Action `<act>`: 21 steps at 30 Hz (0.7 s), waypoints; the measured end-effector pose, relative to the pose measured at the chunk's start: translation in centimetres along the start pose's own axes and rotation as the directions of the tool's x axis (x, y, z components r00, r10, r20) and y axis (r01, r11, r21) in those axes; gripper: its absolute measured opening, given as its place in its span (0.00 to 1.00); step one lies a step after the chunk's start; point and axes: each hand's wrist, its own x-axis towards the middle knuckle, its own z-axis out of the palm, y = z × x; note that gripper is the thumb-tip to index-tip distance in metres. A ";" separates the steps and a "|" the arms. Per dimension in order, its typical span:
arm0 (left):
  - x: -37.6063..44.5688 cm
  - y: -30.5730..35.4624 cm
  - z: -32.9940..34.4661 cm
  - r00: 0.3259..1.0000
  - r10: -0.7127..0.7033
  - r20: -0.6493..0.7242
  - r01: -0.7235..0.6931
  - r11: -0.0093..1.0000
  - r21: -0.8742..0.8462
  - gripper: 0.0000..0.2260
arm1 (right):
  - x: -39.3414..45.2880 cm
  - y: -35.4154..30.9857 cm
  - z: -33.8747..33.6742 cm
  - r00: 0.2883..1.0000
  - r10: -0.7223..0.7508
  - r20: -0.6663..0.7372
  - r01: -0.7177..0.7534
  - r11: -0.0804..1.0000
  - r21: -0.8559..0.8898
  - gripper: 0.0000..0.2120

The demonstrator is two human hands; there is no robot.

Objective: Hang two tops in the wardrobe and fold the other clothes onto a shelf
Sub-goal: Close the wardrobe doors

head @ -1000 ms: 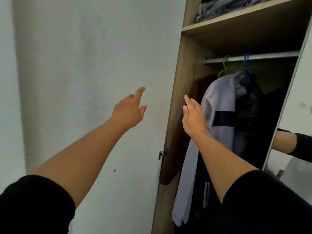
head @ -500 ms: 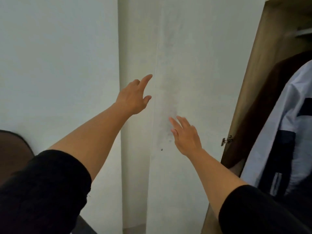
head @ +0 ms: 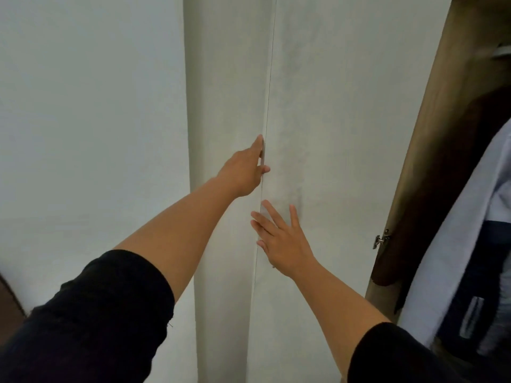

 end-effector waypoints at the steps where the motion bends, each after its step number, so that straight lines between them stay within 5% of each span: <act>1: 0.1 0.1 0.1 0.999 -0.024 -0.029 0.022 0.997 -0.072 0.28 | 0.0 -0.1 0.0 1.000 0.002 -0.002 -0.002 1.000 -0.011 0.22; 10: -1.9 3.0 -0.5 0.992 -0.021 -0.122 -0.010 0.969 -0.245 0.13 | -4.0 0.0 -2.7 0.998 0.037 -0.050 -0.041 0.996 -0.081 0.23; 21: -8.9 14.8 0.3 0.969 0.189 -0.158 -0.235 0.901 -0.366 0.22 | -15.8 3.4 -11.3 0.983 0.162 0.092 -0.142 0.971 -0.191 0.22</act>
